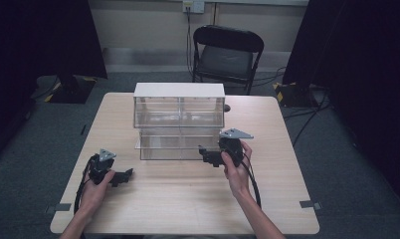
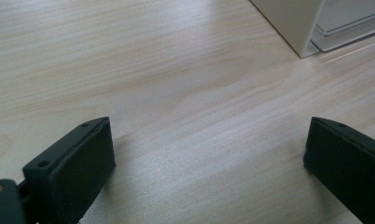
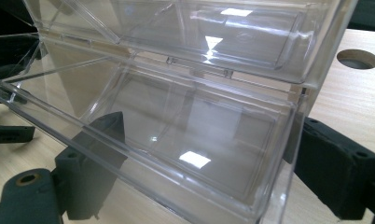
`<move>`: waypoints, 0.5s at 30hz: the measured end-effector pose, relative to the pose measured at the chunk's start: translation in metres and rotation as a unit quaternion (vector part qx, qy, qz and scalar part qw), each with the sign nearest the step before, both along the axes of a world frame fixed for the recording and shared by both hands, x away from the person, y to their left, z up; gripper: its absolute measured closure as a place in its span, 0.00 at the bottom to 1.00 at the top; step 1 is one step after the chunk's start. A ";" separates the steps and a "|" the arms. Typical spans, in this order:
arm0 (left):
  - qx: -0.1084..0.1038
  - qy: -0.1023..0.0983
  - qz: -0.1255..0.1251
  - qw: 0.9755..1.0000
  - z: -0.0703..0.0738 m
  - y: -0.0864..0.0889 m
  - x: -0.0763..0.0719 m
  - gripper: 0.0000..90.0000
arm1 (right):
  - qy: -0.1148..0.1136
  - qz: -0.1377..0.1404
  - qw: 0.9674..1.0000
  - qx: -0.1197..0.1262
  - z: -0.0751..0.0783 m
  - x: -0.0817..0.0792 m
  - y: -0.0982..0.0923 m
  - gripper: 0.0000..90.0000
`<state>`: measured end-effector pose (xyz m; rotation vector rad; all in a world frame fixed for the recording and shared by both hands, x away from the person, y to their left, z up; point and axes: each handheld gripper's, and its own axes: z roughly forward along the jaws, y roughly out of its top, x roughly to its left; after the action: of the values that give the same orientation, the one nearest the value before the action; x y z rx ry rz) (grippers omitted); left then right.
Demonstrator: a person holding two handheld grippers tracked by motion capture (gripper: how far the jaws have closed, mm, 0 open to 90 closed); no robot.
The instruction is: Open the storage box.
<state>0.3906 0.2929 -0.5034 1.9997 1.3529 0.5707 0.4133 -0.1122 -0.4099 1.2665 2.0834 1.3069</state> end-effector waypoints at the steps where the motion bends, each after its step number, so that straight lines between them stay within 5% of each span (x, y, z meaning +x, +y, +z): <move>1: 0.000 0.000 0.000 1.000 0.000 0.000 0.000 0.01 | -0.002 -0.006 1.000 -0.001 0.001 0.000 -0.001 0.15; 15: -0.001 0.000 0.001 1.000 0.000 0.000 0.000 0.01 | -0.004 -0.016 1.000 0.004 0.004 0.001 -0.004 0.15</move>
<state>0.3906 0.2927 -0.5034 1.9977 1.3547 0.5706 0.4139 -0.1159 -0.4054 1.2909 2.0470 1.3052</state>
